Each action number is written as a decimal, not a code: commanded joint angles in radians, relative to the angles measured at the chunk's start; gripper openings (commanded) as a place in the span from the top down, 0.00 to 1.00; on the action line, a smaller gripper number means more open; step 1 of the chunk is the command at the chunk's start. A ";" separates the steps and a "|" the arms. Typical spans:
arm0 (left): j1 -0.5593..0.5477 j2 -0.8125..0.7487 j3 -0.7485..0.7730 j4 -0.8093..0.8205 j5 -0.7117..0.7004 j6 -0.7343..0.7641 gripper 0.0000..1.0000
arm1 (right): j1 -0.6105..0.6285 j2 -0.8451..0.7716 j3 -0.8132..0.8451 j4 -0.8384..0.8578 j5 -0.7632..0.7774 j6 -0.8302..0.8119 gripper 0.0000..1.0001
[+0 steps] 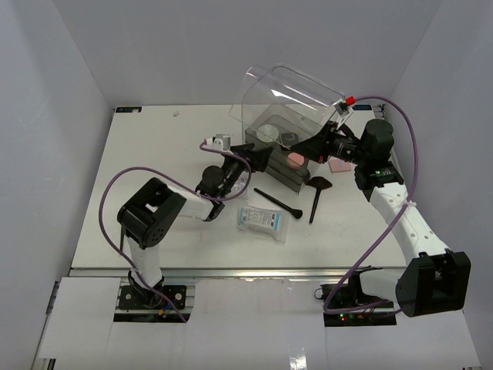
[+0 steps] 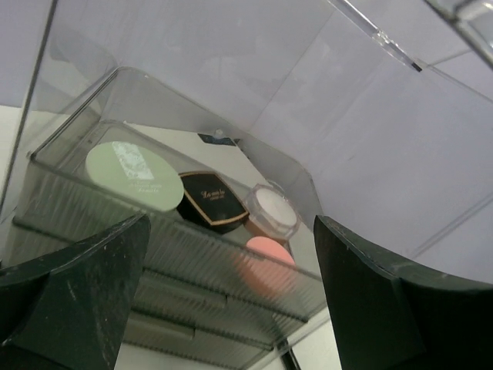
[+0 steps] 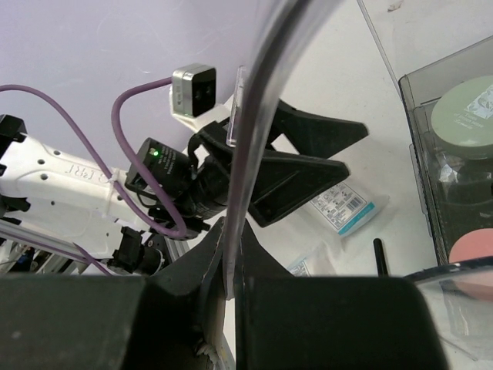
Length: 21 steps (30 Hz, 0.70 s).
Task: Organize the makeup
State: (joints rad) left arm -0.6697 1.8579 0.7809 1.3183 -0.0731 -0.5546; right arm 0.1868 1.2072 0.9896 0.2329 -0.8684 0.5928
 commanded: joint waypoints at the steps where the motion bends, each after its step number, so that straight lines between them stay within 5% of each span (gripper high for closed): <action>1: 0.003 -0.122 -0.097 0.093 -0.033 0.029 0.02 | -0.004 -0.061 0.021 0.108 -0.020 -0.071 0.92; 21: 0.020 -0.164 0.113 -0.135 -0.055 0.023 0.02 | -0.004 -0.062 0.021 0.050 -0.007 -0.129 0.91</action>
State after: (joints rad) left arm -0.6556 1.7124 0.8382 1.1898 -0.1169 -0.5377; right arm 0.1852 1.2008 0.9852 0.1979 -0.8625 0.5337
